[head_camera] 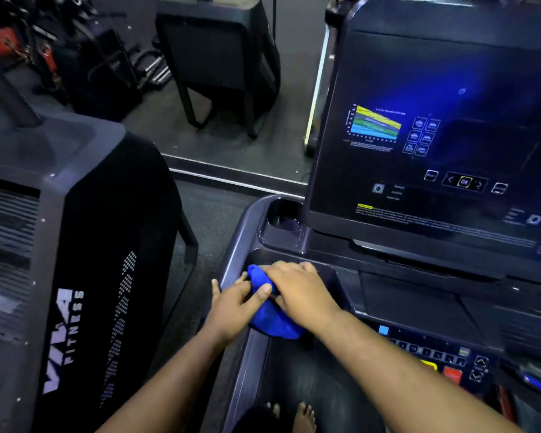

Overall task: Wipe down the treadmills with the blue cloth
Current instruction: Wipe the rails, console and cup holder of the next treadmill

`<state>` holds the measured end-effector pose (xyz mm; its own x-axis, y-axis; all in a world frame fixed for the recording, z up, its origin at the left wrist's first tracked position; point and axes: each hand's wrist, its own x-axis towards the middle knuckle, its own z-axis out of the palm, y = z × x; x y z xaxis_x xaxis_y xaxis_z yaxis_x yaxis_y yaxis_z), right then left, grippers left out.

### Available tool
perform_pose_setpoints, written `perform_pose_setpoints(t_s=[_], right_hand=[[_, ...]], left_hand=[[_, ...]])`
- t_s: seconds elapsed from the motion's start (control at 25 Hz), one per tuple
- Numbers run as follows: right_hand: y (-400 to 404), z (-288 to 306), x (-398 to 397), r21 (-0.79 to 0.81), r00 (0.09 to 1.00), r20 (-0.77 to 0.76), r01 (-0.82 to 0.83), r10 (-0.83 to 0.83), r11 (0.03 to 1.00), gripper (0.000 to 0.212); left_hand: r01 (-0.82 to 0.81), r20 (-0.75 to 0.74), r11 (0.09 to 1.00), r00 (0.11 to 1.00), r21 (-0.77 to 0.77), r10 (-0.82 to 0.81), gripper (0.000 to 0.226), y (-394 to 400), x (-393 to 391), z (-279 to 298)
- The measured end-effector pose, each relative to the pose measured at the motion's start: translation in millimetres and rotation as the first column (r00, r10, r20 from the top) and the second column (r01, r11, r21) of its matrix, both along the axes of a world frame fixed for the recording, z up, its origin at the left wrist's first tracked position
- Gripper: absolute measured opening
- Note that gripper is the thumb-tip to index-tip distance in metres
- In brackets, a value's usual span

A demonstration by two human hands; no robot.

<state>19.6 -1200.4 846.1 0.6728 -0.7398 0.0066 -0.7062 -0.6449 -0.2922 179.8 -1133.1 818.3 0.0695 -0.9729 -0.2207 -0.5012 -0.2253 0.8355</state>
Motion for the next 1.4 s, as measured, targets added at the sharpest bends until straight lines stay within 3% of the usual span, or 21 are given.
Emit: perform_pose_setpoints(t_s=[0.08, 0.12, 0.2, 0.36, 0.4, 0.44, 0.48, 0.52, 0.56, 0.6, 0.8, 0.96, 1.12, 1.2, 1.28, 1.4], right_hand=[[-5.4, 7.4, 10.8, -0.193, 0.992, 0.065, 0.119, -0.109, 0.974, 0.060], [-9.0, 8.3, 16.3, -0.266, 0.981, 0.115, 0.185, -0.159, 0.946, 0.060], [-10.7, 2.9, 27.6, -0.305, 0.948, 0.230, 0.286, -0.221, 0.909, 0.060], [-22.4, -20.1, 54.5, -0.114, 0.864, 0.375, 0.402, -0.336, 0.908, 0.062], [-31.0, -24.7, 60.1, -0.056, 0.855, 0.368, 0.412, -0.364, 0.910, 0.063], [-39.9, -27.9, 65.9, -0.023, 0.863, 0.326, 0.415, -0.385, 0.910, 0.066], [-50.3, -31.0, 71.7, 0.000, 0.880, 0.253, 0.415, -0.401, 0.910, 0.068], [-62.3, -34.0, 76.9, 0.033, 0.897, 0.156, 0.414, -0.414, 0.909, 0.070], [-75.7, -36.3, 81.3, 0.085, 0.901, 0.060, 0.424, -0.429, 0.902, 0.071], [-92.2, -40.2, 84.9, 0.148, 0.895, -0.020, 0.444, -0.446, 0.884, 0.072], [-163.5, -39.6, 99.7, 0.310, 0.787, -0.259, 0.617, -0.560, 0.723, 0.060], [-172.4, -40.5, 101.9, 0.297, 0.791, -0.395, 0.590, -0.467, 0.751, 0.067], [-180.5, -24.7, 105.7, 0.211, 0.733, -0.611, 0.516, -0.301, 0.830, 0.074], [-165.6, -23.0, 104.5, 0.134, 0.739, -0.594, 0.481, -0.318, 0.866, 0.073], [-151.9, -36.0, 101.5, 0.080, 0.780, -0.460, 0.513, -0.425, 0.855, 0.072], [-142.4, -49.2, 87.8, 0.114, 0.837, -0.327, 0.496, -0.439, 0.861, 0.084]], left_hand=[[-0.136, -0.397, 0.991, 0.910, -0.013, 0.120, 0.049, -23.3, 0.2, 6.2], [-0.187, -0.474, 0.982, 0.866, -0.010, 0.161, 0.032, -37.4, 3.9, 11.1], [-0.217, -0.531, 0.976, 0.828, -0.010, 0.178, 0.015, -67.6, 12.1, 19.0], [-0.144, -0.677, 0.989, 0.730, -0.015, 0.096, 0.027, -126.8, 24.7, 24.1], [-0.107, -0.633, 0.994, 0.771, -0.018, 0.071, 0.029, -136.4, 28.8, 17.1], [-0.075, -0.437, 0.997, 0.898, -0.033, 0.053, 0.030, -144.0, 35.2, 8.9], [-0.051, -0.078, 0.998, 0.996, -0.046, 0.048, 0.032, -149.9, 43.8, -3.2], [-0.060, 0.274, 0.997, 0.959, -0.051, 0.072, 0.035, -151.7, 52.6, -14.7], [-0.067, 0.443, 0.997, 0.893, -0.039, 0.077, 0.040, -150.9, 58.1, -22.9], [-0.051, 0.494, 0.999, 0.868, -0.015, 0.051, 0.045, -151.0, 59.9, -29.3], [0.071, 0.502, 0.997, 0.863, -0.021, -0.051, 0.052, -167.8, 52.4, -39.4], [0.069, 0.420, 0.998, 0.906, -0.008, -0.059, 0.053, -176.5, 54.3, -44.9], [0.045, 0.410, 0.999, 0.911, -0.013, -0.036, 0.054, -167.2, 53.7, -45.6], [0.045, 0.394, 0.999, 0.918, -0.023, -0.033, 0.055, -160.9, 55.4, -47.6], [0.053, 0.353, 0.998, 0.935, -0.029, -0.039, 0.054, -162.5, 58.7, -50.1], [0.038, 0.265, 0.999, 0.964, -0.036, -0.027, 0.054, -171.4, 62.0, -54.9]])
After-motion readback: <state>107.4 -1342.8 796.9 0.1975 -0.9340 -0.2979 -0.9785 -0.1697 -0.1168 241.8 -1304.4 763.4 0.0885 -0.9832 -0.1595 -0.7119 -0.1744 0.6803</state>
